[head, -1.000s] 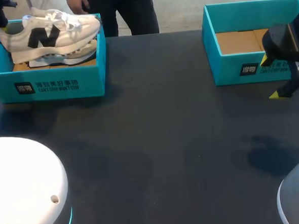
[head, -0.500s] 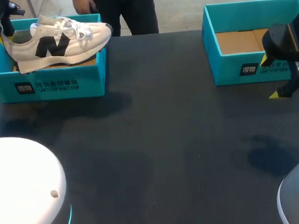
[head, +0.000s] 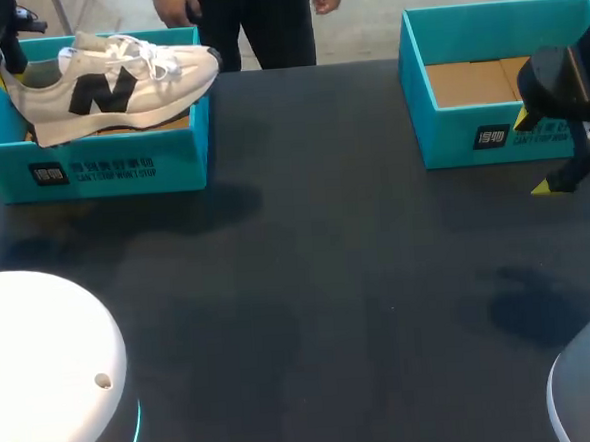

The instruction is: Take the shoe out of the shoebox, open the shoe tongue, remove and reinsert the insole, then place the shoe into the shoebox

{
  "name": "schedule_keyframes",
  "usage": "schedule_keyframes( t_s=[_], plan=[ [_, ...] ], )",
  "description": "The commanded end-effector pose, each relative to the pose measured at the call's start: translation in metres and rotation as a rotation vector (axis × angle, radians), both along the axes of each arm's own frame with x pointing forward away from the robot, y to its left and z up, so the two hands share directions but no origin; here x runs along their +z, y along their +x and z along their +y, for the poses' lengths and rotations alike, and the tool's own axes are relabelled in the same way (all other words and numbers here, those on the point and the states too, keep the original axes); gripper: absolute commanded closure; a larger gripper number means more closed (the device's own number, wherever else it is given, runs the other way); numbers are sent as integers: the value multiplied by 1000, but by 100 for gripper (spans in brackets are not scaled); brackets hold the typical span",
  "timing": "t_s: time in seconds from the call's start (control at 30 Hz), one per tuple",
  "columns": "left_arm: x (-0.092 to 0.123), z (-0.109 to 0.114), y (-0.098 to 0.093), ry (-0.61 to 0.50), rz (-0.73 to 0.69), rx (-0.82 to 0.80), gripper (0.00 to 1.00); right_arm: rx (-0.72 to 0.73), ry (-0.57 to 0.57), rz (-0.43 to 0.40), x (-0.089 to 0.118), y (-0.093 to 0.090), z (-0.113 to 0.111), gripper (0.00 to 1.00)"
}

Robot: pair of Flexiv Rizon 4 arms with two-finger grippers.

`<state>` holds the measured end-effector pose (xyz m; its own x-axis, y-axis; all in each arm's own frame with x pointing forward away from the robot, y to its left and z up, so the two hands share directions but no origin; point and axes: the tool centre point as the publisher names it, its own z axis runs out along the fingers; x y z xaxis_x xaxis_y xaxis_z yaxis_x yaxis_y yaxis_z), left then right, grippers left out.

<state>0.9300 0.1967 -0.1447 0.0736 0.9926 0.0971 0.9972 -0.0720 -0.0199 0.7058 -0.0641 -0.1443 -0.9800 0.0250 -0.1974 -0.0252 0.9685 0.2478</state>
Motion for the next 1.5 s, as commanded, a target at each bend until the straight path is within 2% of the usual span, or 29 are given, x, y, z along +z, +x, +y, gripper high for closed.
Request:
schedule_keyframes(
  t_s=[0.03, 0.23, 0.63, 1.13, 1.5],
  plan=[
    [6, -18, -25, 33, -13, -1, 100, 0, -3, 4, -1, 2, 1, 0],
    [9, -45, -57, 62, 7, -9, 100, 0, -3, 4, -1, 2, 1, 0],
    [7, -98, -100, 39, 8, -35, 100, 0, -3, 4, -1, 2, 1, 0],
    [4, -156, -133, 12, 15, -96, 100, 0, -3, 4, -1, 2, 1, 0],
    [-26, -191, -143, -9, 0, -104, 100, 0, -3, 4, -1, 2, 1, 0]
  ],
)
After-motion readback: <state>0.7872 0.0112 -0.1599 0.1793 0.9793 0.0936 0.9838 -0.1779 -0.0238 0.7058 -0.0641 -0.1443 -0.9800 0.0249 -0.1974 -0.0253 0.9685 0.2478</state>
